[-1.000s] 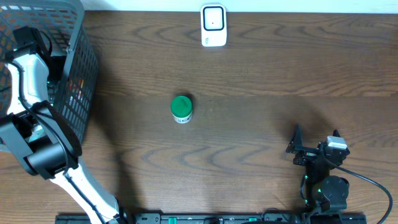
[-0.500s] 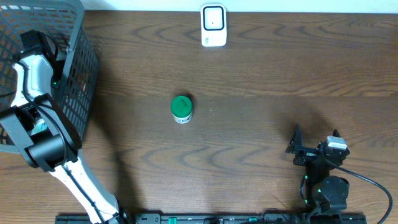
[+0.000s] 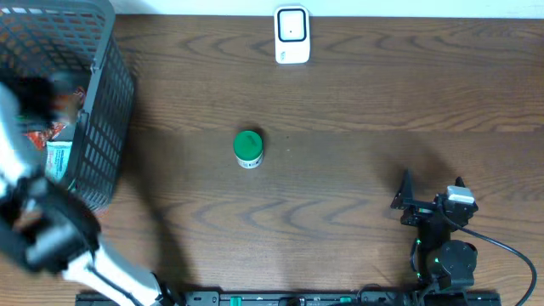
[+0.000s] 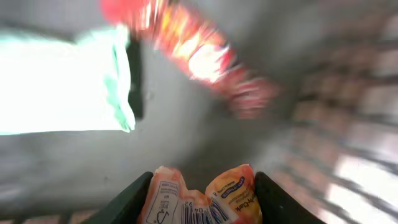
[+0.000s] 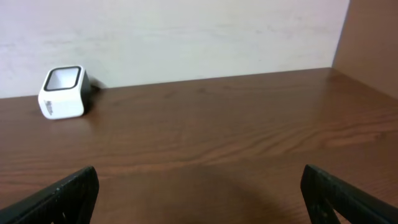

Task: Scan the item barcode
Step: 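Reach the left gripper into the basket and grasp the orange box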

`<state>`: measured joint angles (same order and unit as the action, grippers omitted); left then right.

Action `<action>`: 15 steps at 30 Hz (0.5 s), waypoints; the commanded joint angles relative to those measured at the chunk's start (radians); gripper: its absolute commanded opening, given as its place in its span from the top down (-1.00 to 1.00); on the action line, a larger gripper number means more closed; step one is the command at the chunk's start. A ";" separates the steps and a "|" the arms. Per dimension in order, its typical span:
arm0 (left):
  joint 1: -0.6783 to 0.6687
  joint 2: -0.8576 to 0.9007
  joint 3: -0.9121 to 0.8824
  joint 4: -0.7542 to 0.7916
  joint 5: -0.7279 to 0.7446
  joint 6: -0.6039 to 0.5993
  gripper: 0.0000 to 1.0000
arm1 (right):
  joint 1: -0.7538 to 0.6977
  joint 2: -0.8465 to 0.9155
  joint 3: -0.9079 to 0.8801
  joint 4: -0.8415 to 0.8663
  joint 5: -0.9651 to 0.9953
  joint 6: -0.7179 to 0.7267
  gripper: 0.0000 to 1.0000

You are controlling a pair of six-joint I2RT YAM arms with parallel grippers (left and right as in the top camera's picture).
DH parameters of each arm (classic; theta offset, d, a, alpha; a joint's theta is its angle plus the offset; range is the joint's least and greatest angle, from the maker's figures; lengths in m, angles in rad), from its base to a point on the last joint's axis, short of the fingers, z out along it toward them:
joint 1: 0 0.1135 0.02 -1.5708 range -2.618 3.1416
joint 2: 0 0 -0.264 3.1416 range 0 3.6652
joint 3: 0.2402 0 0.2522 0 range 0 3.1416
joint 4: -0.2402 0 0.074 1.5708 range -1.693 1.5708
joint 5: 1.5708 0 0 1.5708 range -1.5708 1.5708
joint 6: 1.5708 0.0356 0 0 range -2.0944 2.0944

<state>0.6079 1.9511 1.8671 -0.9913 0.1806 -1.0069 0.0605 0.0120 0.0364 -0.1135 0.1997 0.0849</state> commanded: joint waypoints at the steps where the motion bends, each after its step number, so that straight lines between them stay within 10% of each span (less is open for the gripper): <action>1: 0.047 -0.233 0.053 -0.033 -0.004 0.050 0.03 | 0.004 -0.005 -0.004 0.001 0.008 -0.015 -0.99; 8: -0.029 -0.520 0.053 -0.082 0.096 0.056 0.03 | 0.004 -0.005 -0.004 0.001 0.009 -0.015 -0.99; 15: -0.409 -0.579 0.047 -0.113 0.146 0.053 0.03 | 0.004 -0.005 -0.004 0.001 0.009 -0.015 -0.98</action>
<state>0.3340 1.3415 1.9293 -1.0935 0.2874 -0.9676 0.0605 0.0120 0.0364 -0.1131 0.2001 0.0849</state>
